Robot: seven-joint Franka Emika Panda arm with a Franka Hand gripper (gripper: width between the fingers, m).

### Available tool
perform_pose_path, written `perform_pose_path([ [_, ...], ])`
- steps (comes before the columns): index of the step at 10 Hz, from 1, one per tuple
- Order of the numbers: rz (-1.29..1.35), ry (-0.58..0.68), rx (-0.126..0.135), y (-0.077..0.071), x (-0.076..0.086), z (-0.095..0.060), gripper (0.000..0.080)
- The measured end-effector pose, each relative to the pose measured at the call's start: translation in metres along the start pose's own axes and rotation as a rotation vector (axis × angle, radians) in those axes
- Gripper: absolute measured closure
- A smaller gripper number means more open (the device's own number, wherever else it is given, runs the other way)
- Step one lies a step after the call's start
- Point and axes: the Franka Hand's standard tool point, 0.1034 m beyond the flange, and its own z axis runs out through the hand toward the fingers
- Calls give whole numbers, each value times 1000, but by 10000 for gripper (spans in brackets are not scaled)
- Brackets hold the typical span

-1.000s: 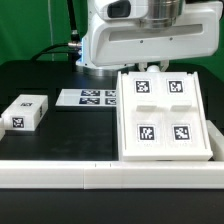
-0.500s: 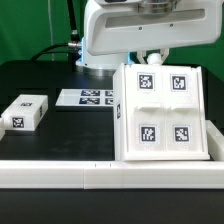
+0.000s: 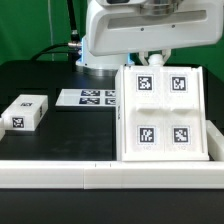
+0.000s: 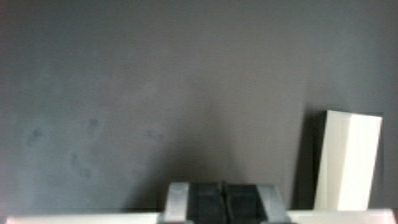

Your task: Assemble cabinet

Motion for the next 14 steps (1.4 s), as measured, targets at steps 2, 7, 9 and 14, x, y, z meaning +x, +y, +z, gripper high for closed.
perform_pose_path([
  [2, -5, -20, 6, 0, 12, -16, 797],
  [7, -6, -16, 8, 3, 19, -15, 797],
  [9, -6, -16, 8, 3, 19, -15, 670],
  [14, -6, -16, 8, 2, 19, -15, 60],
])
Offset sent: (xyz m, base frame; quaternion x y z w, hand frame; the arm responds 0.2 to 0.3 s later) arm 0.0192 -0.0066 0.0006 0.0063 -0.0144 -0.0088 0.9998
